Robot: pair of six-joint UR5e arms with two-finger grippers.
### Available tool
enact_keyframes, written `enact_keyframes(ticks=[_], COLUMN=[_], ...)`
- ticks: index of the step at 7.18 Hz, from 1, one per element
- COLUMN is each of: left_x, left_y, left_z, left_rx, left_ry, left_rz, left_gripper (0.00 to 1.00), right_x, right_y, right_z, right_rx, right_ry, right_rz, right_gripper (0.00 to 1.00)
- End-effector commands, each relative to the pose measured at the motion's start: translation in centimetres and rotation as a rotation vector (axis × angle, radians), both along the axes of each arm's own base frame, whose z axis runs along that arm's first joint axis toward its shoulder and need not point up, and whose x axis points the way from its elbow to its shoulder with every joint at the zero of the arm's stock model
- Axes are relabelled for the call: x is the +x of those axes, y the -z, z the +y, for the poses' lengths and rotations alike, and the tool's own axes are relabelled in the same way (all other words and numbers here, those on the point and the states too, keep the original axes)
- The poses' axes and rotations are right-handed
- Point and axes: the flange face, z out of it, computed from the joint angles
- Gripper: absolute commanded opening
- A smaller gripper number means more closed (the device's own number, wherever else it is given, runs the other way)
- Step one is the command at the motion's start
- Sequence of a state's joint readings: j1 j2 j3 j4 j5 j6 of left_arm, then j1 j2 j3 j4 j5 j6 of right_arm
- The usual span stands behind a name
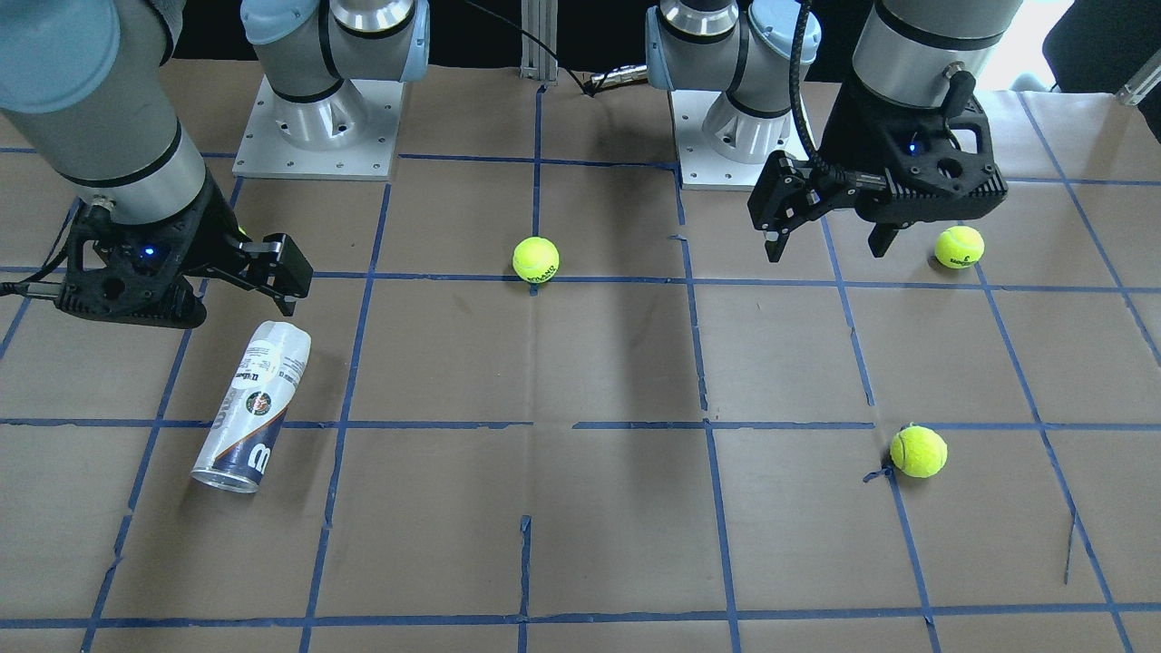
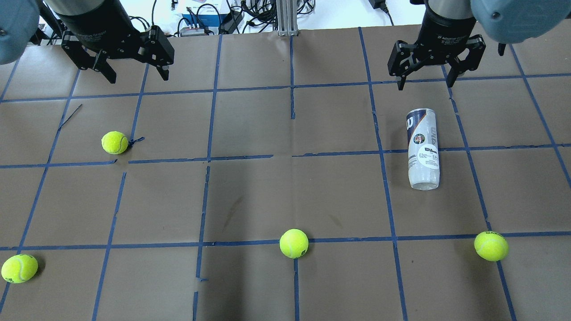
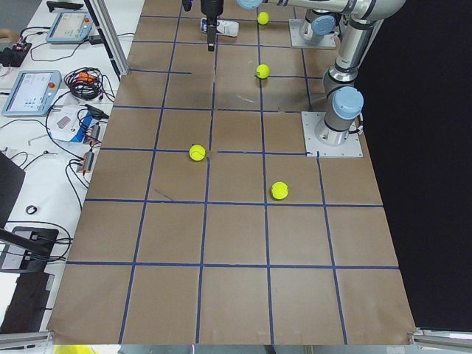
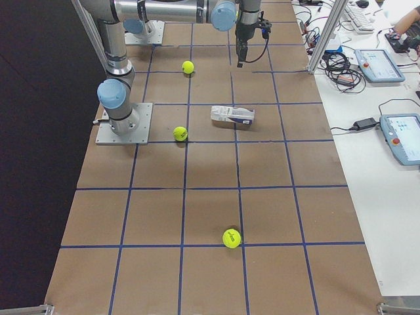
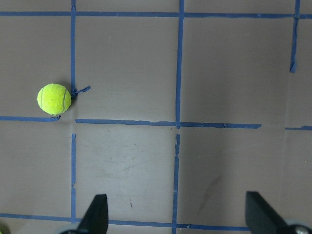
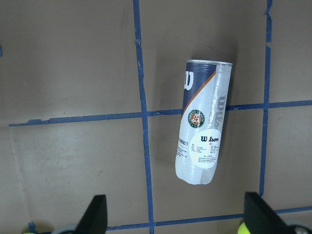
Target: Lift up tennis ball bucket
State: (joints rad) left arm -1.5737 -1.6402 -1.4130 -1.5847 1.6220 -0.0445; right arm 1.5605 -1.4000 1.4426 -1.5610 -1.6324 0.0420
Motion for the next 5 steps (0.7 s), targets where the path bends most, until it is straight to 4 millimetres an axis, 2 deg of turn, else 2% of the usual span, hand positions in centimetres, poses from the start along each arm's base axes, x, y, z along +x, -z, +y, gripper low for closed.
enact_keyframes(ticks=[1, 5], left_x=[0.08, 0.00], left_y=[0.29, 0.12], left_z=[0.04, 0.03], left_rx=[0.007, 0.002], left_ry=[-0.001, 0.000], left_rz=[-0.001, -0.001], left_gripper=[1.00, 1.00], right_x=[0.31, 0.38], right_y=[0.14, 0.67], right_z=[0.09, -0.40], right_rx=[-0.005, -0.015], right_ry=[0.003, 0.008], right_rz=[-0.007, -0.006], right_gripper=[1.00, 1.00])
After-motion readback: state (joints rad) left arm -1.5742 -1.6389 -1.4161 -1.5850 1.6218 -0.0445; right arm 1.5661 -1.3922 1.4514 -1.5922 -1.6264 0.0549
